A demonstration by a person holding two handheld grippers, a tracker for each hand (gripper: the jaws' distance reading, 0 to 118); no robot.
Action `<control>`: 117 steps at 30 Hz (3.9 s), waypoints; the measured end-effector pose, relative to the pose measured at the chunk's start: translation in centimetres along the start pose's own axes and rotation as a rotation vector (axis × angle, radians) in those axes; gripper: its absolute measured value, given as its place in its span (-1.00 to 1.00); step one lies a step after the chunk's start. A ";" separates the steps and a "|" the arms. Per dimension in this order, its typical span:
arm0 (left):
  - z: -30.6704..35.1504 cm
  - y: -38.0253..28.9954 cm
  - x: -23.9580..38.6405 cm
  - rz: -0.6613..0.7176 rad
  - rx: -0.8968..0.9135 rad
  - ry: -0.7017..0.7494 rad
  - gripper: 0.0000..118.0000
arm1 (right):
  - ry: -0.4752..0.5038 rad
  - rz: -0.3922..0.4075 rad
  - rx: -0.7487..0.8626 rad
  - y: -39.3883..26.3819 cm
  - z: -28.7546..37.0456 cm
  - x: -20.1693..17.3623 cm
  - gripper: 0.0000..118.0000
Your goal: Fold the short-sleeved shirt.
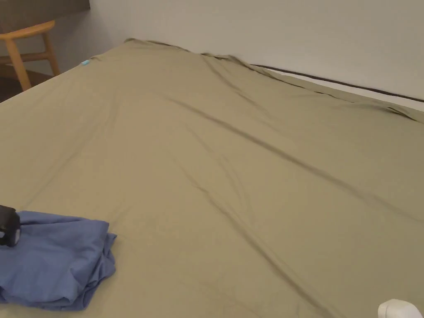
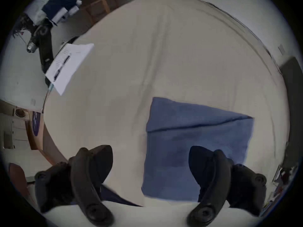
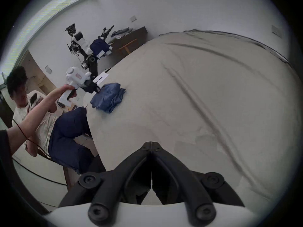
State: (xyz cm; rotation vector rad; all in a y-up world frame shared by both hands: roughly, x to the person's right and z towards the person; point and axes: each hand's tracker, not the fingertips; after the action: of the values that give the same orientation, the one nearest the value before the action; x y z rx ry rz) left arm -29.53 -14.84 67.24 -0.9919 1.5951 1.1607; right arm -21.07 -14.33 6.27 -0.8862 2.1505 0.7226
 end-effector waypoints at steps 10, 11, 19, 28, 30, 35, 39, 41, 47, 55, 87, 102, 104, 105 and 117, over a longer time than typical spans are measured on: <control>20.1 -5.0 5.3 0.186 0.693 -0.433 -0.94 | -0.280 -0.012 0.291 -0.5 14.5 2.9 -0.96; 21.8 -5.7 7.2 0.160 0.764 -0.451 -0.94 | -0.342 0.010 0.328 -0.3 16.3 3.0 -0.96; 29.8 -13.3 25.2 0.058 1.308 -0.376 -0.94 | -0.638 0.086 0.649 2.3 27.2 1.4 -0.96; 30.2 -18.1 34.3 -0.141 1.306 -0.356 -0.94 | -0.940 0.095 0.817 -0.3 29.7 0.6 -0.96; 30.5 -18.2 34.5 -0.139 1.294 -0.351 -0.94 | -0.936 0.087 0.837 -0.5 30.3 0.6 -0.96; 31.7 -18.1 34.1 -0.116 1.289 -0.348 -0.94 | -0.943 0.093 0.876 -0.5 30.7 0.3 -0.96; 32.1 -17.2 33.9 -0.189 1.197 -0.333 0.54 | -0.922 0.111 0.928 -0.3 30.9 -0.2 -0.12; 31.9 -17.2 34.0 -0.191 1.201 -0.266 1.00 | -0.932 0.122 0.940 -0.1 31.1 -0.6 1.00; 31.9 -18.2 33.4 -0.123 1.278 -0.252 1.00 | -0.966 0.155 0.910 0.4 30.6 -0.7 1.00; 33.0 -19.4 32.9 -0.076 1.414 -0.264 1.00 | -0.709 0.098 0.944 -0.2 30.6 -0.2 1.00; 32.0 -18.1 31.6 -0.050 1.333 -0.333 1.00 | -0.837 0.133 0.814 0.2 30.7 -3.4 1.00; 32.5 -18.7 30.9 -0.032 1.332 -0.360 1.00 | -0.875 0.107 0.800 1.8 31.4 -4.6 1.00; 32.8 -18.9 31.1 -0.035 1.336 -0.347 1.00 | -0.884 0.126 0.815 1.9 31.6 -4.8 1.00; 32.8 -19.0 31.0 -0.038 1.338 -0.341 1.00 | -0.886 0.136 0.827 1.9 31.7 -5.0 1.00; 32.9 -18.8 30.9 -0.035 1.322 -0.362 1.00 | -0.859 0.170 0.862 2.4 31.9 -6.1 1.00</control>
State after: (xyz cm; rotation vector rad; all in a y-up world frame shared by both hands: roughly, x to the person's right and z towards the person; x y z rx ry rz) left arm -13.53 9.60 28.01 0.0719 1.5632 0.0650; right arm -7.44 11.61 -7.83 0.0864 1.4906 0.1264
